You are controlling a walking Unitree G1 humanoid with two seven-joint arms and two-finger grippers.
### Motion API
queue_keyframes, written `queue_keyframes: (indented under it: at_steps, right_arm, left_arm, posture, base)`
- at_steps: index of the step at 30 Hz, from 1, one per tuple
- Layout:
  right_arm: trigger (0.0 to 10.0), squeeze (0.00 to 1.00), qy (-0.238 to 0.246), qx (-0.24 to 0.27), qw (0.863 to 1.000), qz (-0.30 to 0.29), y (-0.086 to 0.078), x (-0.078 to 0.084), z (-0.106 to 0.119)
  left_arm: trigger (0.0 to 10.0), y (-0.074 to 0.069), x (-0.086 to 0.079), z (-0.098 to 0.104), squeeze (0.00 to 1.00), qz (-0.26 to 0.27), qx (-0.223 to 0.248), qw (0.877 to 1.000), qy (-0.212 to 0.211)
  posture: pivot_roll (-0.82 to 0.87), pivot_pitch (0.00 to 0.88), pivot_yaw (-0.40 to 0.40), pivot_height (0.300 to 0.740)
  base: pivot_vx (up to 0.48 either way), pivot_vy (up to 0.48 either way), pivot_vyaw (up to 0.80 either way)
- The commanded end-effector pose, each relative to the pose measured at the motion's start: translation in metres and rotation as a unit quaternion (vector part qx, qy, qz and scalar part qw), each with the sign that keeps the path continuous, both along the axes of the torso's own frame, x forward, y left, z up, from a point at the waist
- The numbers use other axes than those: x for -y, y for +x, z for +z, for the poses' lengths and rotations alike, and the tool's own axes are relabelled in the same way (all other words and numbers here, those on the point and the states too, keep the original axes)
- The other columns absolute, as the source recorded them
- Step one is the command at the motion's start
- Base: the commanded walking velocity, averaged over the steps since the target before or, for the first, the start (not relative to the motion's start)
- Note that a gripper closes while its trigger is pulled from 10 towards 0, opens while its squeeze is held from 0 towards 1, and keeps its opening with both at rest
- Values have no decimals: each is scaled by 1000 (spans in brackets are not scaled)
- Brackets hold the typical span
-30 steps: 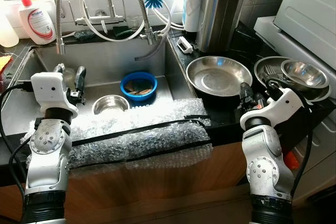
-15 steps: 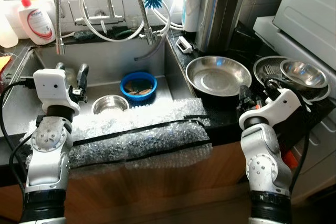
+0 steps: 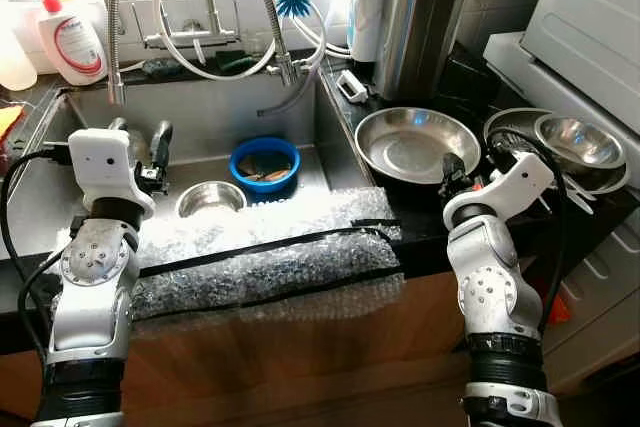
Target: Kitchen organization
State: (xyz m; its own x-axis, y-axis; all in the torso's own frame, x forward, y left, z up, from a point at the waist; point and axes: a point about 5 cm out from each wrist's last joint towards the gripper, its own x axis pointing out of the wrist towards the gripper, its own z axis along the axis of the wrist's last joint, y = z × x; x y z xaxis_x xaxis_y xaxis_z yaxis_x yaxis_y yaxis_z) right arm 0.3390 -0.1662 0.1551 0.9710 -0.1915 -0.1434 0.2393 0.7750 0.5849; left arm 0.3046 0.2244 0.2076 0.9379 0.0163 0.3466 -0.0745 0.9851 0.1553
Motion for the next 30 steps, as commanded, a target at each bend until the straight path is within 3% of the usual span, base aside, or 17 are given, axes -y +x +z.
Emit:
queue_keyframes:
  at_steps: [1,2,3,4,5,24,30]
  right_arm:
    - [10000,0,10,-31,999,-5,1,0,-11]
    - [8039,0,12,-30,999,-4,2,0,-11]
    - [8039,0,14,-30,999,-3,2,-1,-11]
    - [2353,0,17,-29,999,-2,2,-1,-11]
    - [0,0,20,-29,999,-2,3,-1,-11]
    - [0,0,50,-26,998,15,11,-9,-8]
    - [0,0,67,57,996,30,13,-14,10]
  left_arm:
    - [10000,2,4,9,0,-7,8,1000,17]
    - [10000,2,5,9,0,-9,7,1000,18]
    - [10000,2,5,9,0,-10,7,1000,18]
    - [10000,2,6,8,0,-11,6,1000,18]
    - [10000,2,6,8,0,-12,6,1000,18]
    - [10000,6,18,8,0,-46,-6,998,39]
    - [10000,6,10,18,0,-4,29,999,23]
  posture:
    - [-51,0,-11,740]
    - [-51,0,-11,740]
    - [-52,0,-10,740]
    - [-53,0,-9,740]
    - [-53,0,-9,740]
    - [-42,0,-7,740]
    - [-36,0,-10,740]
  base:
    - [0,0,0]
    - [0,0,0]
    - [0,0,0]
    - [0,0,0]
    - [0,0,0]
    - [0,0,0]
    - [0,0,0]
